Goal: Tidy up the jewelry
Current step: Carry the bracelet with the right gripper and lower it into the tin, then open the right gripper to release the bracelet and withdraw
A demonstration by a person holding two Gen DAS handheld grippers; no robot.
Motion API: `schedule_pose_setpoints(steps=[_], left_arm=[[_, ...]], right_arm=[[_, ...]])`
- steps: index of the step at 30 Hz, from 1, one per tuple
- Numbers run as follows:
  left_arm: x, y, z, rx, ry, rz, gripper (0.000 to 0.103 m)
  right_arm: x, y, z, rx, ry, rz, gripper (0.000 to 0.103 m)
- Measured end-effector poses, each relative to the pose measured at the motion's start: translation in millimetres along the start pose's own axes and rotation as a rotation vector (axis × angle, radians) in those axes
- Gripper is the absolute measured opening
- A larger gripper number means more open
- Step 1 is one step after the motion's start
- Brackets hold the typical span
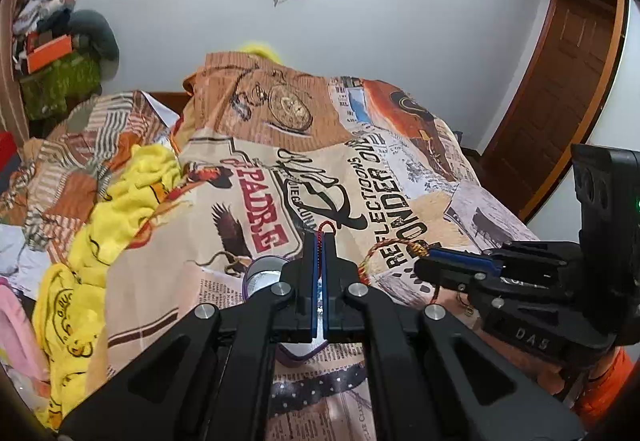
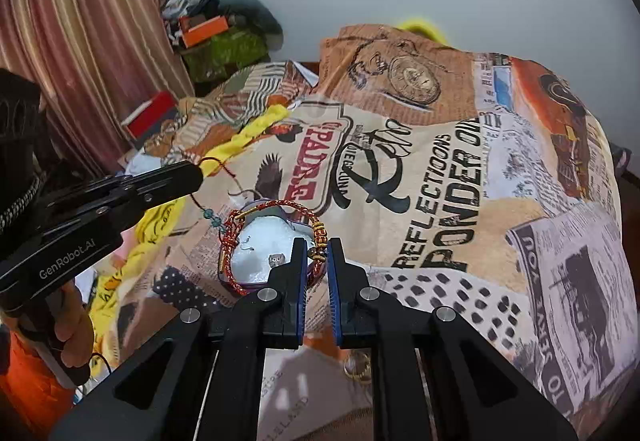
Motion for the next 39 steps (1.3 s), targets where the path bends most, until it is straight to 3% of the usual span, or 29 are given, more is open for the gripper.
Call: schedule_pose_setpoints(steps=[14, 22, 26, 32, 34, 36, 39], left_arm=[[-44.9, 23.1, 15.6, 0.022, 0.087, -0.022, 0.0], [-44.8, 29.9, 31.6, 0.033, 0.127, -0.004, 0.0], [-36.5, 24.9, 31.1, -0.021, 0.114, -0.049, 0.002], [-27.4, 24.5, 35.3, -0.061, 0.108, -0.103, 0.011], [-26.6, 27.3, 39.0, -0.06, 0.121, -0.121, 0.024], [-24.9, 30.0, 42.3, -0.054, 0.123, -0.125, 0.031], [-22.6, 33.7, 45.4, -0.044, 0.127, -0.135, 0.032]], right_arm=[[-44.6, 5.5, -5.1, 0.039, 0.11, 0.017, 0.009], [-58.5, 11.1, -5.6, 0.047, 0.144, 0.016, 0.009], [-65.1, 12.0, -2.3, 0.046, 0.164, 0.014, 0.009], [-70.6, 18.1, -1.1, 0.052, 0.185, -0.002, 0.009], [-71.9, 20.9, -0.6, 0.056, 0.187, -0.01, 0.009], [-73.8, 23.5, 0.1, 0.064, 0.191, -0.016, 0.009], [-75.7, 26.1, 1.5, 0.075, 0.197, -0.017, 0.009]])
Point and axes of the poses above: each gripper's, at about its wrist camera, not at the fingertips, and x roughly against the way its jaws point, y to its left, z to its underside, the point moved 3 cm from there along -x, roughly the way its jaws point, and after that the axes turned 4 degrees about -x, right-handed, at the moved point
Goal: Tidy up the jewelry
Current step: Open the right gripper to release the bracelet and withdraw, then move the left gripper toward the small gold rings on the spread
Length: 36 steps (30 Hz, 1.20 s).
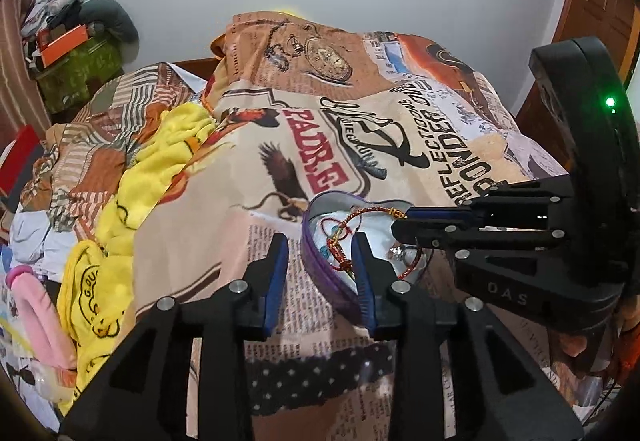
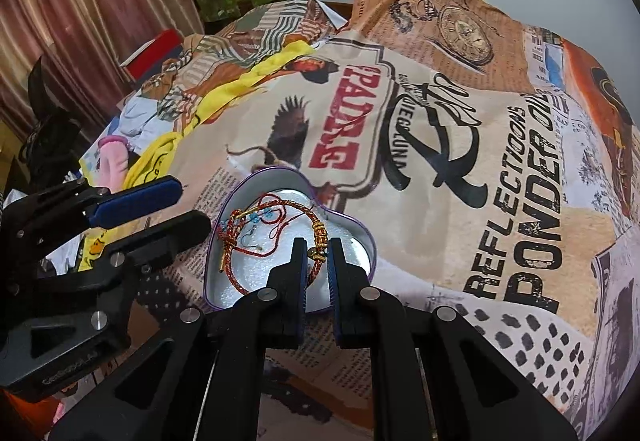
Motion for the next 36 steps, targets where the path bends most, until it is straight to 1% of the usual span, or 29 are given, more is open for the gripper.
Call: schedule_pose_setpoints(steps=[5, 9, 11, 13, 16, 23, 27, 32, 36], left_arm=[[0.3, 2.0, 5.3, 0.008, 0.009, -0.012, 0.034], [0.7, 3.5, 7.6, 0.012, 0.015, -0.023, 0.039], [1.6, 3.5, 7.9, 0.012, 0.02, -0.03, 0.039], [4.1, 3.2, 8.0, 0.011, 0.022, -0.031, 0.039], [9.9, 2.3, 7.6, 0.01, 0.017, -0.038, 0.043], [23.5, -7.3, 3.7, 0.006, -0.001, -0.038, 0.046], [30.7, -19.0, -0.7, -0.01, -0.014, -0.03, 0.046], [37.2, -37.7, -8.2, -0.033, -0.036, -0.008, 0.048], [37.3, -58.9, -14.0, -0.056, -0.046, 0.025, 0.049]], right_arm=[[-1.5, 2.8, 1.2, 0.007, 0.014, 0.002, 0.009], [-1.2, 0.6, 1.6, -0.015, 0.036, 0.0, 0.009], [-0.1, -1.5, 1.4, -0.037, 0.046, -0.005, 0.014], [2.9, -2.8, 2.1, -0.05, 0.042, -0.011, 0.017], [9.3, -3.3, 3.5, -0.057, 0.032, -0.003, 0.018], [39.5, -5.7, 8.3, -0.051, -0.027, 0.022, 0.018], [64.0, -10.6, 12.5, -0.05, -0.081, 0.047, 0.018], [92.1, -22.6, 20.2, -0.062, -0.143, 0.083, 0.018], [113.6, -38.6, 31.1, -0.089, -0.188, 0.113, 0.018]])
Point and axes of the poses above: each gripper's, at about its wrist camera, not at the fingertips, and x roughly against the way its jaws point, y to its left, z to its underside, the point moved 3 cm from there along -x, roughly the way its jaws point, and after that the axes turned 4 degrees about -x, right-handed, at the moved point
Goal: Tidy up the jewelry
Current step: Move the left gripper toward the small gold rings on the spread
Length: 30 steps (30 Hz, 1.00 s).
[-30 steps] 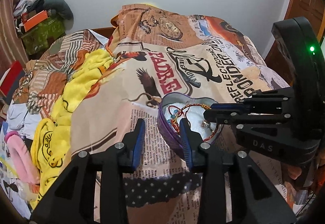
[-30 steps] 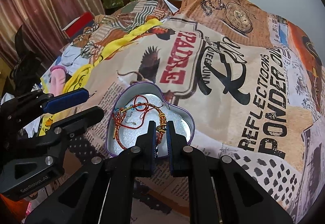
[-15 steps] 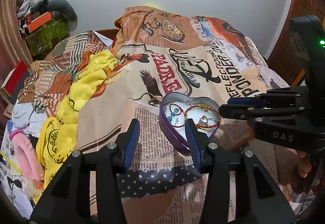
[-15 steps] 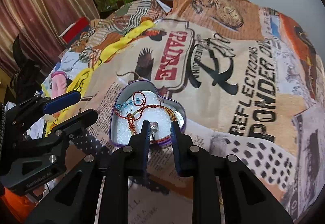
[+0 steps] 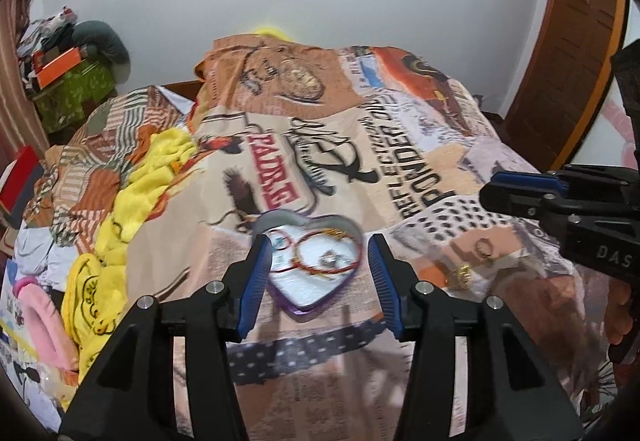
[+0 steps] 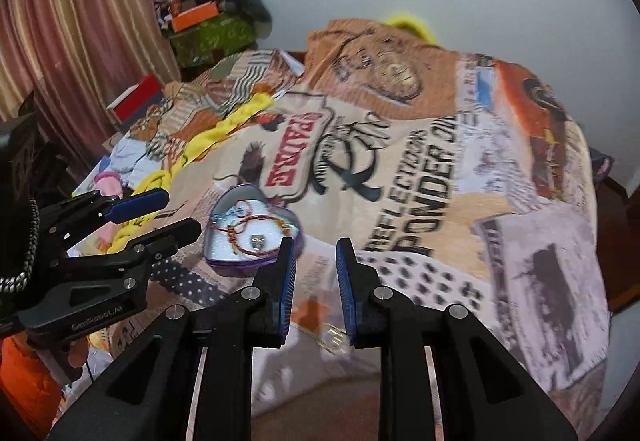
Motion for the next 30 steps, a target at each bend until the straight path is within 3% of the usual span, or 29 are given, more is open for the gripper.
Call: schedule_pose_setpoints(steps=[7, 12, 22, 30], left_arm=[[-6.0, -34.9, -10.1, -0.056, -0.001, 0.047, 0.049], [-17.3, -58.3, -8.5, -0.092, 0.023, 0.085, 0.05], [-42.1, -78.2, 19.9, -0.139, 0.116, 0.111, 0.05], [-45.1, -71.4, 32.9, -0.135, 0.14, 0.106, 0.05]], right_arm=[[25.2, -32.7, 10.6, -0.005, -0.038, 0.104, 0.018], [29.1, -56.2, 26.3, -0.029, -0.016, 0.134, 0.018], [1.7, -68.9, 60.1, -0.06, 0.117, 0.077, 0.019], [-25.5, -58.9, 53.1, -0.038, 0.167, 0.033, 0.019]])
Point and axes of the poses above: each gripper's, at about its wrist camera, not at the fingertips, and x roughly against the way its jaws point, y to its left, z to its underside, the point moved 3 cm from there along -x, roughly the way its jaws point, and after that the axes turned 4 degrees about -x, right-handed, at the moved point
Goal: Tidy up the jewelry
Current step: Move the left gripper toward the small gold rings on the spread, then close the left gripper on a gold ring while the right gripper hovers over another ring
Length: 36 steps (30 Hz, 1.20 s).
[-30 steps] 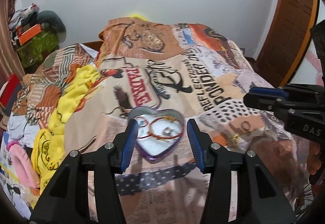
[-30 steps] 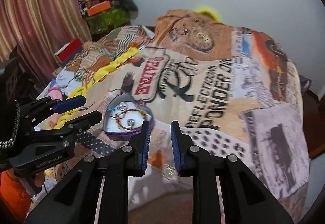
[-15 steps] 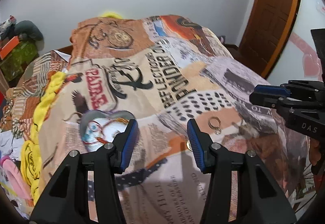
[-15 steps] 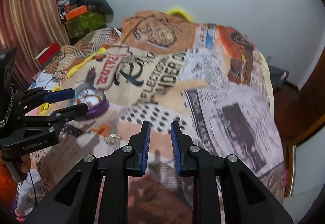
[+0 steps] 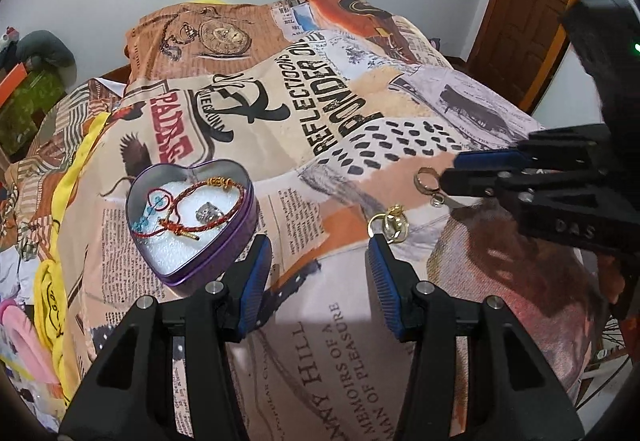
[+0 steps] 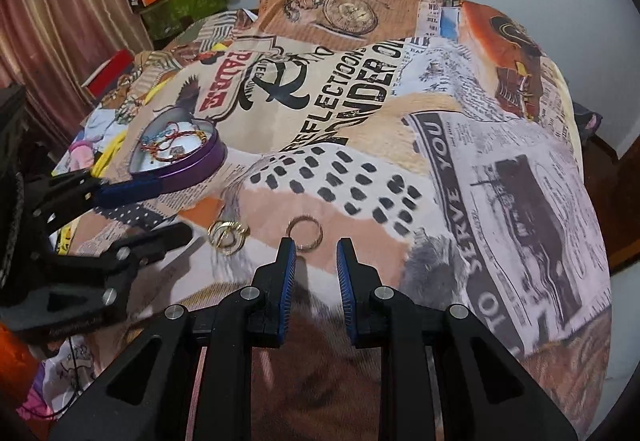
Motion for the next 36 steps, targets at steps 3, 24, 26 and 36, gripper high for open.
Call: schedule_pose_setpoints(steps=[3, 24, 26, 36], left_arm=[[0.4, 3.0, 0.7, 0.006, -0.004, 0.003, 0.05], [1.5, -33.2, -3.4, -0.104, -0.015, 0.081, 0.044], [0.4, -40.1, -5.9, -0.132, -0.019, 0.084, 0.043], [-24.8, -56.4, -18.4, -0.208, 0.009, 0.071, 0.029]], right_arm=[[-9.4, 1.5, -2.5, -0.001, 0.031, -0.028, 0.019], [-4.9, 3.3, -5.6, 0.011, -0.032, -0.021, 0.02], [0.7, 0.7, -5.7, -0.003, -0.048, -0.029, 0.02], [27.0, -21.9, -2.9, -0.076, -0.103, -0.061, 0.02]])
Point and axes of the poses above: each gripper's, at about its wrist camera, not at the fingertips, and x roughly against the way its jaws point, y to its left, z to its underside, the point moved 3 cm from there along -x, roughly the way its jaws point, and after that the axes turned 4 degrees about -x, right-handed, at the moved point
